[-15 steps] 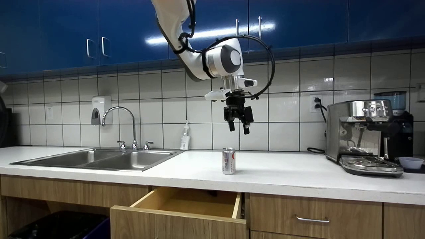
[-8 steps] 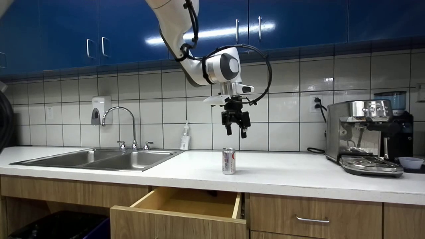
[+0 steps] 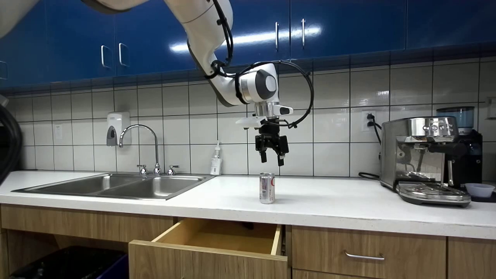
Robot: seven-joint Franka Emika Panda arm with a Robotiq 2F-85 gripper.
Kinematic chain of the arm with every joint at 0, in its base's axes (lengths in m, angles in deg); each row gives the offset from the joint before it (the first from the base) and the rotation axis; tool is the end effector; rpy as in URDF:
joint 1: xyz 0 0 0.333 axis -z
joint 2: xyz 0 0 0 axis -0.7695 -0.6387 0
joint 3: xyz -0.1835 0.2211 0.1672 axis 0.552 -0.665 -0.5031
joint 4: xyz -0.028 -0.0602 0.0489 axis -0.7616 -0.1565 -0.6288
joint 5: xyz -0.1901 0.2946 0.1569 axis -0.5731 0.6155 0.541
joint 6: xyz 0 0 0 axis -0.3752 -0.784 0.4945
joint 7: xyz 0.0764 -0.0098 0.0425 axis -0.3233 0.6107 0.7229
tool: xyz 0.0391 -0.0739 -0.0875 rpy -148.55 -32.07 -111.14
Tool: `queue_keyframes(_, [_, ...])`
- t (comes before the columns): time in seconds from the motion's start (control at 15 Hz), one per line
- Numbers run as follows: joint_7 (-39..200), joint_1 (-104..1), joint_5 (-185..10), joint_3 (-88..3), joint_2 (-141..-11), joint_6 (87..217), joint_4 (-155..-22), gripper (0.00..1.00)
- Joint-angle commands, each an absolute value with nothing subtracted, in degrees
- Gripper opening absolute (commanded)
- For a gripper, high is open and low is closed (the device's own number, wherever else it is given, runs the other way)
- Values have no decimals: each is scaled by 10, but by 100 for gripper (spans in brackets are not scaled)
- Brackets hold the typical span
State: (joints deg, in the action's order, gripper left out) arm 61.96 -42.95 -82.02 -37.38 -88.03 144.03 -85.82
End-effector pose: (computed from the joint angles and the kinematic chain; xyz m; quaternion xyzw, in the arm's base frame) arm 0.6803 -0.1838 0.3815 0.9367 -0.3411 0.0778 0.0151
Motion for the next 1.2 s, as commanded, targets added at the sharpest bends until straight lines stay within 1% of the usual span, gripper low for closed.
queue_keyframes(0.0, [636, -426, -809, -378, -907, 1405, -817, 100])
queue_keyframes(0.33, [636, -427, -809, -381, -927, 1392, -800, 100])
queue_keyframes(1.13, [642, -433, -813, -384, -937, 1371, -807, 100])
